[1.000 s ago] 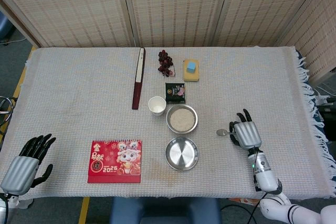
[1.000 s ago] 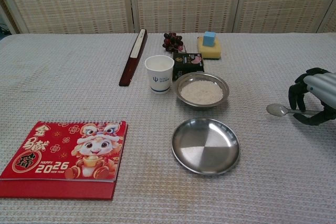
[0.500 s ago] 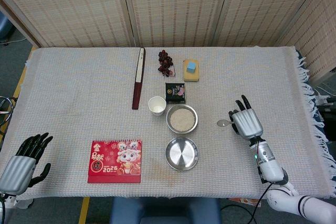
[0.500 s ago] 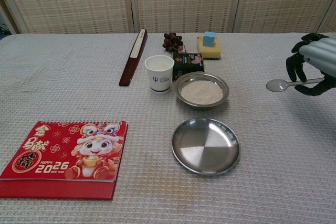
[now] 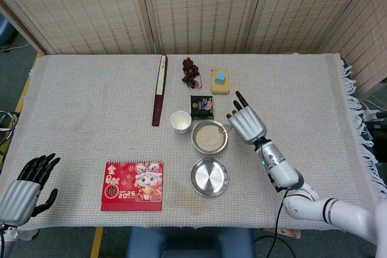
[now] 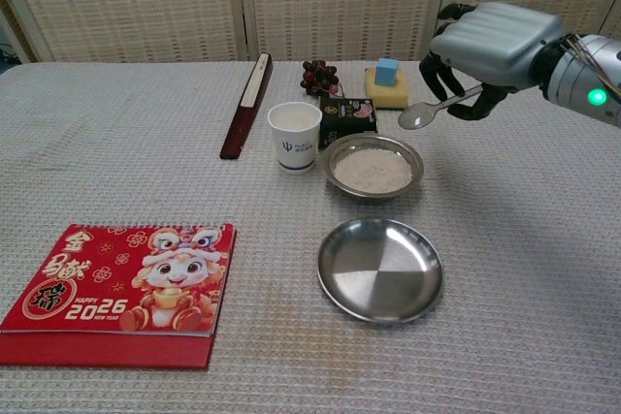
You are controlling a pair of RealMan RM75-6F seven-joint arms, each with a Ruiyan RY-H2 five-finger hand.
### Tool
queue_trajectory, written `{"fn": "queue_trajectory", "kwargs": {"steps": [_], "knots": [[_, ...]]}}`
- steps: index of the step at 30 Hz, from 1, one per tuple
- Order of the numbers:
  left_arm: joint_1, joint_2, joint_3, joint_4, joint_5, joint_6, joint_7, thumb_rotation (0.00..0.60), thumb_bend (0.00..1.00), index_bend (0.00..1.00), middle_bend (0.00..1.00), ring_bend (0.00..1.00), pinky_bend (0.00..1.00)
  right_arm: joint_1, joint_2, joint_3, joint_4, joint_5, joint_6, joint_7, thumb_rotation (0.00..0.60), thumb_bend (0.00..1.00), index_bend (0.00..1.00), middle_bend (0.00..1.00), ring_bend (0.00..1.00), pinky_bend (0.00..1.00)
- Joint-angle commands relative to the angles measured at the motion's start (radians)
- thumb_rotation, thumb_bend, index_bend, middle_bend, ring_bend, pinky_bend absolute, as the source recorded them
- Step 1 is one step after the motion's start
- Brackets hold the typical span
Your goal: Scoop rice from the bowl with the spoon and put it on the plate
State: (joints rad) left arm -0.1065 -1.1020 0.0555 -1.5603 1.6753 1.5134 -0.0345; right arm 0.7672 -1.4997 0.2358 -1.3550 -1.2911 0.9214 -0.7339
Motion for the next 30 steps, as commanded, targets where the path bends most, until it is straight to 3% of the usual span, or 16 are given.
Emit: {"fn": "queue_trajectory", "kwargs": {"steps": [1, 7, 18, 30], "knots": [[0.001, 0.003, 0.0, 0.001, 0.0, 0.002, -0.005, 0.6, 0.46, 0.0, 0.0, 0.0, 0.09, 0.046, -0.043, -0.01, 0.039, 0.001, -0.025, -0.069, 0.6, 0.32, 0.95, 0.58, 0.2, 0.0], [0.005, 0.009, 0.001, 0.001, 0.006, 0.012, -0.018, 0.6, 0.46, 0.0, 0.0, 0.0, 0.1, 0.093, -0.097, -0.054, 0.131, -0.012, -0.045, -0.177, 0.6, 0.32, 0.93, 0.58, 0.2, 0.0], [0.006, 0.008, -0.001, 0.003, 0.006, 0.013, -0.023, 0.6, 0.46, 0.0, 0.0, 0.0, 0.1, 0.125, -0.138, -0.084, 0.188, 0.022, -0.068, -0.229, 0.6, 0.32, 0.93, 0.58, 0.2, 0.0], [0.007, -0.003, -0.011, 0.005, -0.007, 0.013, 0.004, 0.6, 0.46, 0.0, 0.0, 0.0, 0.09, 0.141, -0.18, -0.102, 0.215, 0.029, -0.069, -0.194, 0.6, 0.32, 0.93, 0.58, 0.2, 0.0]]}}
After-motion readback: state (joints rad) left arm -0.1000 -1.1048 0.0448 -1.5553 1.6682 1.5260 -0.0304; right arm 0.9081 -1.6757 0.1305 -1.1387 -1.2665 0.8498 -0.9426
